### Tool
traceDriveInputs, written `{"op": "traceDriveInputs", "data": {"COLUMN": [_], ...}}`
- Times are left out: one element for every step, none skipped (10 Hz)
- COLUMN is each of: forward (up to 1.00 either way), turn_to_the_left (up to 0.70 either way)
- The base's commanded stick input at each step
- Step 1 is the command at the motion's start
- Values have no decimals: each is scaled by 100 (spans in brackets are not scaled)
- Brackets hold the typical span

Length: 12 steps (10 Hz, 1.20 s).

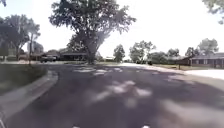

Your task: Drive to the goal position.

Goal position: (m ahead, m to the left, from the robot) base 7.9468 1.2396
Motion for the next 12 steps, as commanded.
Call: {"op": "traceDriveInputs", "data": {"forward": [100, 100, 100, 100, 100, 100, 100, 100, 100, 100, 100, 100], "turn_to_the_left": [2, 2, 2, 2, 2, 1, 0, -7, -21, -25, 0, 0]}}
